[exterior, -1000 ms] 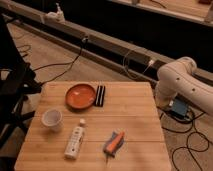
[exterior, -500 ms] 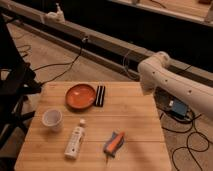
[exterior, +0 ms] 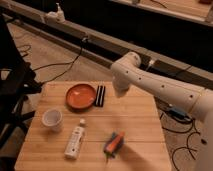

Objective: Move the arm in a circular motion

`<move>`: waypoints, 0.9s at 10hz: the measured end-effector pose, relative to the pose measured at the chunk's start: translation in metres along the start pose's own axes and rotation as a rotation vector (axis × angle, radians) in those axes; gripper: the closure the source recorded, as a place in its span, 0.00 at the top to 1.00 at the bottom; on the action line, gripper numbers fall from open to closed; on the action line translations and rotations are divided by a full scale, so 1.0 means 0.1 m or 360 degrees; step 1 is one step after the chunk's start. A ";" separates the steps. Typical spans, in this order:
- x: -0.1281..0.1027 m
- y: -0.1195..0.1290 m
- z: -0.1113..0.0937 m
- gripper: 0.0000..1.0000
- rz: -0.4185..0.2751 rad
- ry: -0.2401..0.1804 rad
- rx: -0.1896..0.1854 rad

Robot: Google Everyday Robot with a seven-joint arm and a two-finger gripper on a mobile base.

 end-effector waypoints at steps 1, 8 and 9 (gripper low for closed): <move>-0.16 0.22 -0.06 0.00 -0.0047 -0.0073 -0.0040; 0.96 1.64 -0.28 0.00 0.0239 -0.0008 -0.0344; 1.23 1.61 -0.27 0.00 0.0291 0.0057 -0.0369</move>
